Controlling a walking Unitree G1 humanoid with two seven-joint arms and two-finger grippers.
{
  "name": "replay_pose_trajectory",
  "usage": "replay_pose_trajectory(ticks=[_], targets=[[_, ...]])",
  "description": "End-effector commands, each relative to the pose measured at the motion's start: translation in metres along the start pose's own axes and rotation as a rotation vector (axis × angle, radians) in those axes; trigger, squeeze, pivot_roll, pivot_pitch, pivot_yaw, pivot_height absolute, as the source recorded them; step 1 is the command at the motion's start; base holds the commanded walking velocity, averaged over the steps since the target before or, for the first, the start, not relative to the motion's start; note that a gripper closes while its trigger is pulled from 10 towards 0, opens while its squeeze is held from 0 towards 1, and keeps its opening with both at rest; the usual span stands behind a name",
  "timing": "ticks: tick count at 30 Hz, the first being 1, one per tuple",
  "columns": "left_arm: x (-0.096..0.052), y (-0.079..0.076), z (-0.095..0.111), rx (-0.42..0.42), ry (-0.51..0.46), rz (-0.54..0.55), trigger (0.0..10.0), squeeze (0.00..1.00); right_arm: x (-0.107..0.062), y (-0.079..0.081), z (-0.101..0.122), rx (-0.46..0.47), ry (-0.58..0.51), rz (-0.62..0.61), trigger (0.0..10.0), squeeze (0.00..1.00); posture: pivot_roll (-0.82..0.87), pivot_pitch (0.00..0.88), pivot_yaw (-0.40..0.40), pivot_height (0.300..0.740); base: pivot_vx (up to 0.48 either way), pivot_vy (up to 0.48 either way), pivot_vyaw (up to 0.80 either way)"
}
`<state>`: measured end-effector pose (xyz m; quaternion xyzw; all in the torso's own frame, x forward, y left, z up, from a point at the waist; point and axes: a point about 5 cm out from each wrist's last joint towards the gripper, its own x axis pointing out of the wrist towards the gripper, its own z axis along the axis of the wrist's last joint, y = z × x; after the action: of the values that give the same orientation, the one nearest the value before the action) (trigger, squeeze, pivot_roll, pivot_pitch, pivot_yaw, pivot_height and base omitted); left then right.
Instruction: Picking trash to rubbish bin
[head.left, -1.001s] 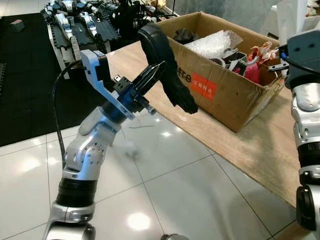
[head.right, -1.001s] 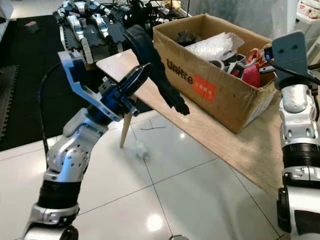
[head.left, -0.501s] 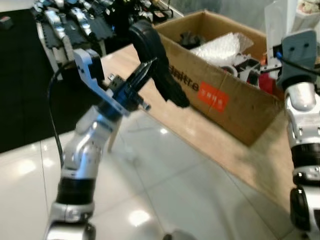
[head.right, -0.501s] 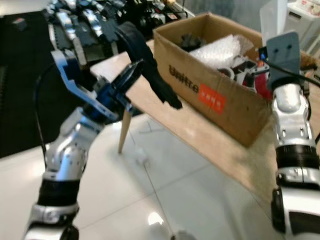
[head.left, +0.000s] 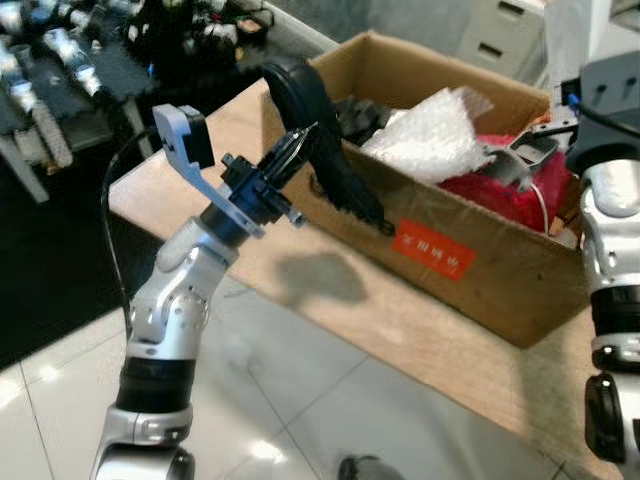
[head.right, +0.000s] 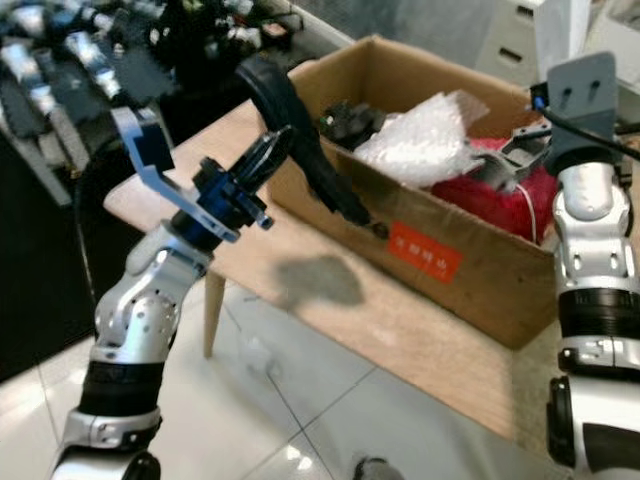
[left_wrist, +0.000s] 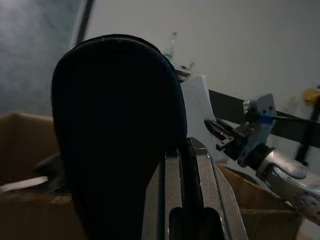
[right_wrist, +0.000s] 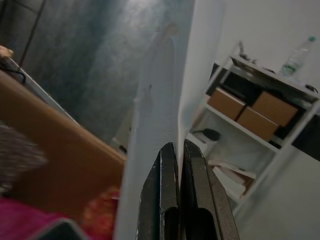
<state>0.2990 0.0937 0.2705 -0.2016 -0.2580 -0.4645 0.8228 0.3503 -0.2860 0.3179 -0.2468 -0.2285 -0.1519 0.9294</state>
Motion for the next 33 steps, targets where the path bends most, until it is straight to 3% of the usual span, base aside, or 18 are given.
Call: replay_pose_trajectory(ticks=[1, 7, 10, 12, 16, 17, 22, 28, 33], targets=[[0.005, -0.008, 0.004, 0.001, -0.026, -0.045, 10.0, 0.00, -0.001, -0.004, 0.002, 0.021, -0.012, 0.003, 10.0, 0.00, -0.03, 0.116, -0.015, 0.740, 0.000, 0.000, -0.80], [0.004, -0.007, 0.004, 0.005, -0.024, -0.044, 10.0, 0.00, 0.000, 0.005, 0.010, 0.126, -0.044, 0.073, 10.0, 0.00, -0.03, 0.117, -0.017, 0.740, 0.000, 0.000, -0.80], [0.004, -0.006, 0.005, 0.011, -0.022, -0.040, 10.0, 0.00, -0.001, 0.012, 0.004, 0.089, 0.019, 0.128, 10.0, 0.00, -0.03, 0.116, -0.020, 0.740, 0.000, 0.000, -0.80], [0.003, -0.006, 0.005, 0.017, -0.022, -0.037, 10.0, 0.00, -0.005, 0.022, -0.005, 0.020, 0.086, 0.227, 10.0, 0.00, -0.02, 0.115, -0.020, 0.740, 0.000, 0.000, -0.80], [0.003, -0.006, 0.005, 0.026, -0.018, -0.039, 10.0, 0.00, -0.013, 0.034, -0.016, -0.015, 0.185, 0.360, 10.0, 0.00, -0.02, 0.113, -0.019, 0.740, 0.000, 0.000, -0.20], [0.003, -0.006, 0.005, 0.026, -0.018, -0.039, 10.0, 0.00, -0.013, 0.034, -0.016, -0.015, 0.185, 0.360, 10.0, 0.00, -0.02, 0.113, -0.019, 0.740, 0.000, 0.000, 0.00], [0.003, -0.006, 0.006, 0.029, -0.022, -0.050, 10.0, 0.00, -0.030, 0.049, -0.016, -0.013, 0.197, 0.594, 10.0, 0.00, -0.03, 0.110, -0.019, 0.740, 0.000, 0.000, 0.00], [0.003, -0.006, 0.007, 0.030, -0.026, -0.052, 10.0, 0.00, -0.039, 0.059, -0.012, -0.007, 0.185, 0.700, 10.0, 0.00, -0.03, 0.110, -0.018, 0.740, 0.000, 0.000, 0.00], [0.004, -0.004, 0.005, 0.019, -0.011, -0.042, 10.0, 0.00, -0.038, 0.059, -0.009, -0.020, 0.181, 0.691, 10.0, 0.00, -0.04, 0.110, -0.019, 0.740, 0.000, 0.000, 0.00]])
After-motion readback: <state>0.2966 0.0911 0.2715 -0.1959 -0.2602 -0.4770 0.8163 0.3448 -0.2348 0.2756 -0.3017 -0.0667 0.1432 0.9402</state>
